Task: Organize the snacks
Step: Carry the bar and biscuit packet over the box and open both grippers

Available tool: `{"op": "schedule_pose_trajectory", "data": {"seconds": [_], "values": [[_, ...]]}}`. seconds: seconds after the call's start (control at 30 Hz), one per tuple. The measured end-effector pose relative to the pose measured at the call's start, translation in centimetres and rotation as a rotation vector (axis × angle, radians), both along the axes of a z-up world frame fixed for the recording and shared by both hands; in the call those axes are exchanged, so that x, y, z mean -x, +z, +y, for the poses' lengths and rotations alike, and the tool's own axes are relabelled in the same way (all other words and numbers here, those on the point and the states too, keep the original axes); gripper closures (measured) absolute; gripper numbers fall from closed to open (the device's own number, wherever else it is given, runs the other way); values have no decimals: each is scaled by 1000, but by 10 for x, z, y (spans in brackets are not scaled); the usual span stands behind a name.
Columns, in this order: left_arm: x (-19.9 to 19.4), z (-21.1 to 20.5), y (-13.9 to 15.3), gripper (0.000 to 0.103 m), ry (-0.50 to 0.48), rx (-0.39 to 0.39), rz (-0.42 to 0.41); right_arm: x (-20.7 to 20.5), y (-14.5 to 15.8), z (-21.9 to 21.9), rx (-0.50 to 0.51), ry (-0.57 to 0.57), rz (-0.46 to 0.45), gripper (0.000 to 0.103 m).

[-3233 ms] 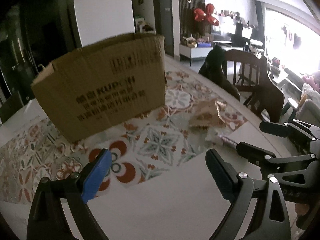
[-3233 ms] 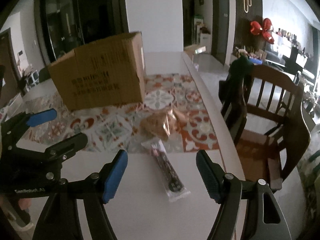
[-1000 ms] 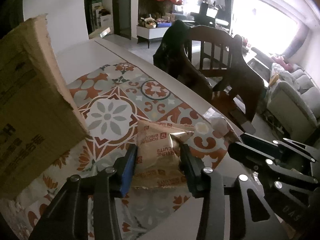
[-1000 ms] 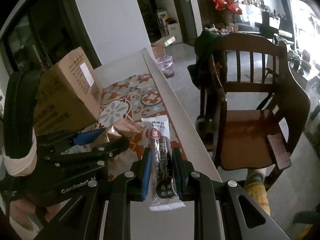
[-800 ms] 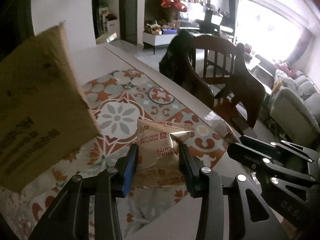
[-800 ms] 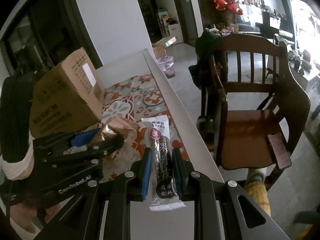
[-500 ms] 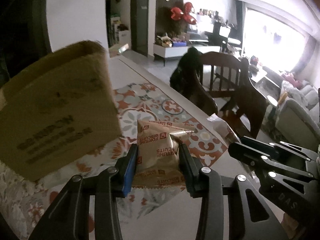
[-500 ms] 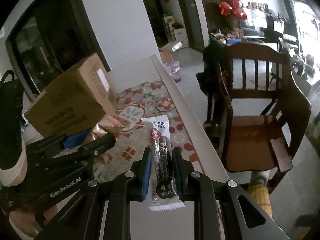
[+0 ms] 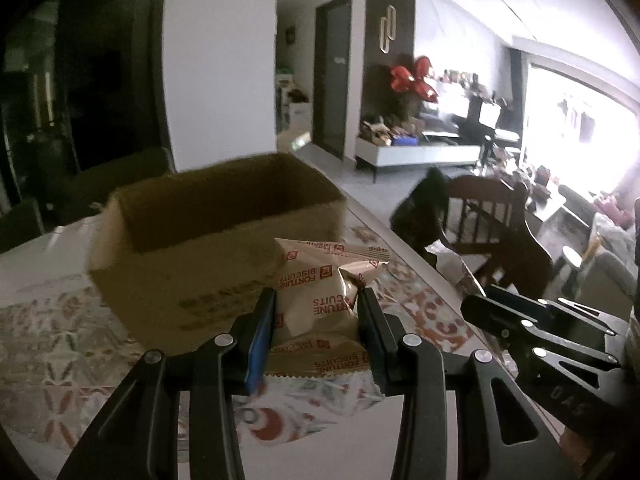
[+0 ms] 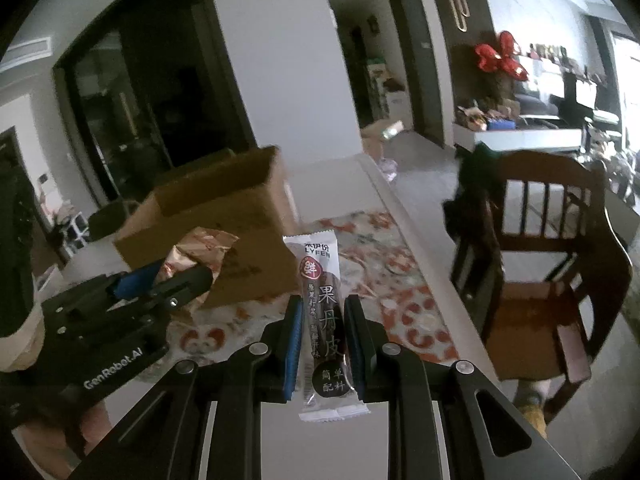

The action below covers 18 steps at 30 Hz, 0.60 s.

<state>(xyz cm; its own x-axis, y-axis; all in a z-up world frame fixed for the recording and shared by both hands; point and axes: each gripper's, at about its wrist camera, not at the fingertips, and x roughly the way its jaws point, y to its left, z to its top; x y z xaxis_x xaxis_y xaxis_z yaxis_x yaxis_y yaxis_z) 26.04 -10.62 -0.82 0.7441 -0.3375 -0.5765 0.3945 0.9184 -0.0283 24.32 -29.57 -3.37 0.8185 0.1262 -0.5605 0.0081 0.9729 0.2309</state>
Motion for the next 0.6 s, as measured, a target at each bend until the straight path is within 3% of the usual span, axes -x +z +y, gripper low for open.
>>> {"op": "schedule_pose_trajectory", "data": {"seconds": [0.37, 0.6], "values": [[-11, 47, 41, 62, 104, -12, -87, -18, 41, 43, 11, 99, -102, 81], [-32, 68, 54, 62, 133, -13, -99, -44, 67, 65, 41, 162, -152, 81]]}}
